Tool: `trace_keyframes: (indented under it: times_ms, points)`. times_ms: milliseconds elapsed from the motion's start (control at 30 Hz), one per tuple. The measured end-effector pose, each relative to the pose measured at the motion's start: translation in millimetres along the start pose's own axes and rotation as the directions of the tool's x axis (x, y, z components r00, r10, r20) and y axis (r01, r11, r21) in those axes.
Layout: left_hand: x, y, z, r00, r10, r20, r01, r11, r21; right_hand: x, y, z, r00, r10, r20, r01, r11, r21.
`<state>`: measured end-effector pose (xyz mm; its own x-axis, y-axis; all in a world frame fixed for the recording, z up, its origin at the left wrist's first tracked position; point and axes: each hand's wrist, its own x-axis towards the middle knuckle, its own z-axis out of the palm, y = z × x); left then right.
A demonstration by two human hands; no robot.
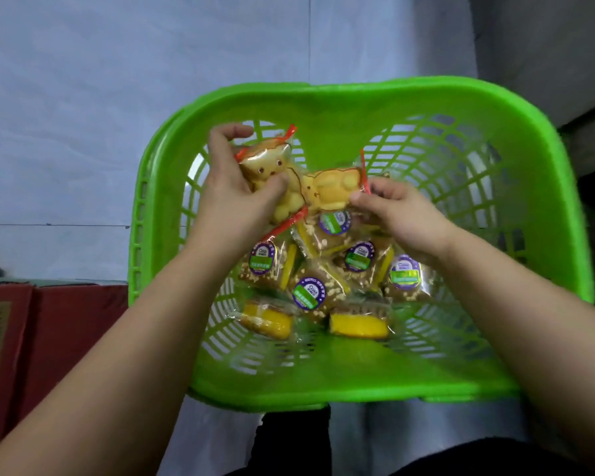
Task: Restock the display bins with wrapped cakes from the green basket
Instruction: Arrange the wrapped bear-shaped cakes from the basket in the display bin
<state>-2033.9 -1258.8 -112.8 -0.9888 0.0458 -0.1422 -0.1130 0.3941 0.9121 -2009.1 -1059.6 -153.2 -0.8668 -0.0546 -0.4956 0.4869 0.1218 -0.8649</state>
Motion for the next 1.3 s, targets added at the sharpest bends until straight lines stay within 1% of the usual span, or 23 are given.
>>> trace_keyframes:
  times_ms: [67,133,200,300,367,433,500,600,700,800,867,933,1000,1067,1100,1133,1167,1200,1233,1267,1300]
  points:
    - [-8,20,4,0.999,-0.020,0.046,0.023,0.998,-0.062,-29,-16,-23,0.997,0.032,-0.064,-0.019,0.980,0.198]
    - [-24,44,10,0.993,-0.046,0.111,0.060,0.990,-0.131,-68,-34,-40,0.982,0.080,-0.171,-0.016,0.937,0.349]
    - [-47,76,15,0.982,-0.089,0.166,0.119,0.977,-0.176,-115,-57,-50,0.963,0.112,-0.245,0.012,0.891,0.454]
    - [-85,143,19,0.957,-0.152,0.249,0.211,0.949,-0.235,-193,-106,-54,0.946,0.157,-0.284,0.042,0.809,0.587]
    - [-111,198,16,0.931,-0.163,0.326,0.262,0.921,-0.288,-246,-151,-57,0.937,0.168,-0.306,0.074,0.761,0.645]
    - [-138,258,9,0.907,-0.148,0.394,0.283,0.907,-0.312,-298,-199,-61,0.906,0.207,-0.369,0.094,0.752,0.652]
    - [-163,315,0,0.886,-0.132,0.445,0.282,0.914,-0.291,-350,-244,-66,0.868,0.249,-0.430,0.090,0.772,0.629]
    - [-196,396,-11,0.831,-0.129,0.541,0.301,0.922,-0.242,-428,-304,-72,0.853,0.251,-0.458,0.105,0.776,0.621]
    - [-231,458,-13,0.778,-0.054,0.626,0.248,0.942,-0.226,-500,-338,-79,0.815,0.218,-0.537,0.161,0.804,0.572]
    - [-270,500,-7,0.720,-0.012,0.694,0.243,0.941,-0.236,-568,-351,-87,0.734,0.194,-0.651,0.287,0.780,0.557]
    - [-296,521,1,0.654,0.009,0.756,0.232,0.950,-0.211,-607,-356,-93,0.659,0.167,-0.734,0.390,0.759,0.522]
    - [-322,536,12,0.540,0.046,0.841,0.244,0.947,-0.209,-641,-355,-97,0.570,0.176,-0.803,0.494,0.708,0.505]
    - [-343,549,25,0.422,0.112,0.900,0.245,0.941,-0.233,-665,-350,-99,0.522,0.192,-0.831,0.579,0.635,0.511]
    - [-357,562,40,0.324,0.190,0.927,0.174,0.951,-0.255,-683,-342,-98,0.483,0.212,-0.850,0.631,0.589,0.505]
    - [-361,569,47,0.286,0.215,0.934,0.127,0.958,-0.259,-692,-338,-99,0.460,0.229,-0.857,0.633,0.592,0.498]
    - [-362,575,55,0.252,0.236,0.939,0.076,0.962,-0.263,-701,-334,-101,0.426,0.249,-0.870,0.607,0.634,0.478]
    - [-361,580,62,0.213,0.259,0.942,0.017,0.963,-0.269,-710,-330,-103,0.368,0.262,-0.892,0.541,0.720,0.434]
    - [-359,585,70,0.164,0.275,0.947,-0.051,0.961,-0.271,-719,-327,-105,0.293,0.253,-0.922,0.430,0.827,0.363]
    - [-356,589,76,0.095,0.279,0.956,-0.116,0.957,-0.267,-727,-324,-107,0.229,0.218,-0.949,0.285,0.917,0.279]
    - [-355,594,83,0.011,0.268,0.963,-0.165,0.951,-0.262,-733,-322,-110,0.203,0.165,-0.965,0.131,0.972,0.194]
    - [-354,596,90,-0.075,0.252,0.965,-0.211,0.942,-0.262,-736,-320,-111,0.223,0.114,-0.968,-0.017,0.993,0.113]
